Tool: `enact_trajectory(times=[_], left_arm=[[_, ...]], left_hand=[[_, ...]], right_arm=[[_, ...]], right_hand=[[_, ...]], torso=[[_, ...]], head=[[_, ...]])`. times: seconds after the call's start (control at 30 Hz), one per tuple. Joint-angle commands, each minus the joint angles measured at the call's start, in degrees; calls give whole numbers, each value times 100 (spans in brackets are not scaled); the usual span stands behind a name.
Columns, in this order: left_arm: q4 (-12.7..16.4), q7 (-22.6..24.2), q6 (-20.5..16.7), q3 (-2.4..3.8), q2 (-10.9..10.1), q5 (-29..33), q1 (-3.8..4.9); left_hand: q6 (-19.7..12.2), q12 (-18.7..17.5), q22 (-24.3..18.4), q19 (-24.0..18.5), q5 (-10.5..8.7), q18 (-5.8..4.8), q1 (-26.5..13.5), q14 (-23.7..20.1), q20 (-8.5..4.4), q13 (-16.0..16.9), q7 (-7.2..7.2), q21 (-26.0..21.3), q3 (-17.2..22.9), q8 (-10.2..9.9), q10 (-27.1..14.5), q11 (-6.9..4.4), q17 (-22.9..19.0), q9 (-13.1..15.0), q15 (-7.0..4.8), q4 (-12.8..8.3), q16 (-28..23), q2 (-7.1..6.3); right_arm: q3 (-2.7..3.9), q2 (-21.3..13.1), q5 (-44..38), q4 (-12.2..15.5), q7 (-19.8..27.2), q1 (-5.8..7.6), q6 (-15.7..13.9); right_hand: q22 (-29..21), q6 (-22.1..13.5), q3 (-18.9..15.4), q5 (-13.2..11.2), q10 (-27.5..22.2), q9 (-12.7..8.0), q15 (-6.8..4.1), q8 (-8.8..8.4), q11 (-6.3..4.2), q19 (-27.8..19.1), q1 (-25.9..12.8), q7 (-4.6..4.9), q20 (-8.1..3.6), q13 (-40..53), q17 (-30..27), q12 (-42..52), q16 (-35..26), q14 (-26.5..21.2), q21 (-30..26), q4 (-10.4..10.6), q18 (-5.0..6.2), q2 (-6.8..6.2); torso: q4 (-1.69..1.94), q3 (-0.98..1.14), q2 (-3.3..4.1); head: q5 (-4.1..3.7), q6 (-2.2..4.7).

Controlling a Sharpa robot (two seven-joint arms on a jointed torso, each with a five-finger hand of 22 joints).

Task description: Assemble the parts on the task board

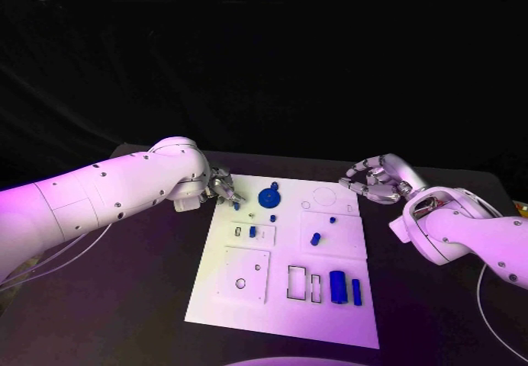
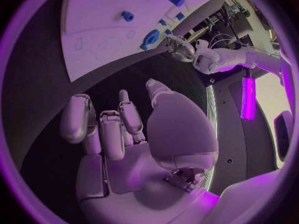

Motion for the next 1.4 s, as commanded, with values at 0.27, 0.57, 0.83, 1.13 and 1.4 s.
enact_trajectory(times=[0.27, 0.57, 0.83, 1.13, 1.4], left_arm=[[-14, 29, 115, -19, 32, 82, -6], [-35, 58, 60, -46, 49, 134, -13], [-24, 120, -119, -51, 21, 413, -16], [174, 168, -258, -48, -172, 866, -22], [553, 191, -362, -46, -440, 1092, -24]], left_hand=[[-44, 25, 33, 24, -7, 30, 307, 490, -45, -10, -50, 31, 268, 111, 39, -44, 1123, 65, -53, -16, 11, -24], [-117, 6, 50, 23, -30, 28, 713, 490, -60, -41, -61, 33, 711, 188, 41, -57, 1120, 121, -65, -33, 9, -20], [-269, -5, 93, 33, -31, 21, 1200, 494, -52, -42, -31, 48, 1726, 382, 124, -41, 1129, 277, -51, -333, 13, -86], [-297, -10, 106, 36, -10, 21, 1109, 499, -42, -46, -15, 55, 2204, 531, 161, -33, 1144, 379, -43, -530, 20, -198], [-291, 11, 126, 46, 0, 19, 982, 506, -46, -19, -22, 66, 2506, 632, 197, -41, 1164, 435, -49, -664, 30, -304]], right_arm=[[0, 3, -36, 7, 19, -3, 38], [0, 3, -40, 6, 18, -3, 41], [0, 3, -40, 2, 17, -3, 44], [0, 4, -40, -7, 20, -3, 71], [0, 5, -37, -16, 21, -3, 82]], right_hand=[[-7, -36, -45, 41, -36, 7, -40, 36, -5, -21, -17, 13, -3, 5, 178, -9, -27, 294, -24, -2, 114, 41], [-9, -35, -47, 49, -33, 8, -40, 39, -5, -21, -16, 13, -3, 8, 174, -5, -29, 294, -27, -2, 114, 52], [-9, -35, -47, 49, -33, 8, -40, 39, -5, -21, -16, 13, -3, 8, 174, -5, -29, 294, -27, -2, 114, 52], [-12, -34, -50, 66, -27, 10, -42, 44, -7, -21, -14, 11, -4, 14, 183, 1, -27, 296, -33, -3, 115, 66], [-12, -34, -50, 66, -27, 10, -42, 44, -7, -21, -14, 11, -4, 14, 183, 1, -27, 296, -33, -3, 115, 66]], torso=[[4, 2, -6], [-1, 0, -4], [0, 4, -8], [2, 15, -23], [18, 20, -42]], head=[[-1, -14], [14, -20], [17, -26], [38, -15], [46, -28]])
